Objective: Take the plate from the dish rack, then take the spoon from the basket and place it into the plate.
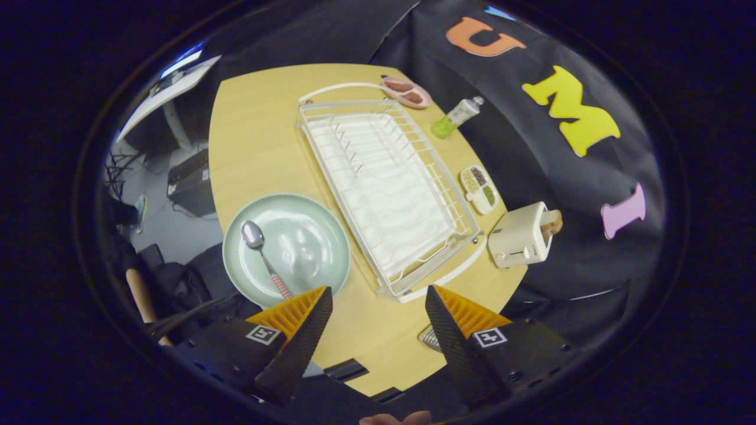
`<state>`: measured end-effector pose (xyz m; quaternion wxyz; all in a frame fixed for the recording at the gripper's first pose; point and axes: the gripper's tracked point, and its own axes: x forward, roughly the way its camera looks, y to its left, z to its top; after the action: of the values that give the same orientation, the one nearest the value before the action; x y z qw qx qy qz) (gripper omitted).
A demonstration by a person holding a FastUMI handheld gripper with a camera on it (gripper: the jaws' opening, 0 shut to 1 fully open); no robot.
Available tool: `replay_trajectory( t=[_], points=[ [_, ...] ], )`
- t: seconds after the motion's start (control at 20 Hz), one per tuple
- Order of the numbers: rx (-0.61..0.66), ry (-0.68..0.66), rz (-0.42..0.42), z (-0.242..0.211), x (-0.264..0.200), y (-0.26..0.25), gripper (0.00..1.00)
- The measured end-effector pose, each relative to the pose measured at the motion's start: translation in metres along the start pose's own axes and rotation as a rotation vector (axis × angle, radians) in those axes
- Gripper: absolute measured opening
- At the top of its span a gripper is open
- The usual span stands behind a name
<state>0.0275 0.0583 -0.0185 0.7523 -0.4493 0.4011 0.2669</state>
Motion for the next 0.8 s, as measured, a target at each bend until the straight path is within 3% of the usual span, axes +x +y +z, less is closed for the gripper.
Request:
replay_trajectory(
  t=[0.4,0.55,0.8],
  points=[
    [0.468,-0.473,-0.225,-0.024,-0.046,-0.035,1.00],
    [0.615,-0.581,-0.248,-0.037,-0.059,-0.027,1.00],
    [0.799,-0.692,-0.358,-0.067,-0.065,-0.040,1.00]
  ],
)
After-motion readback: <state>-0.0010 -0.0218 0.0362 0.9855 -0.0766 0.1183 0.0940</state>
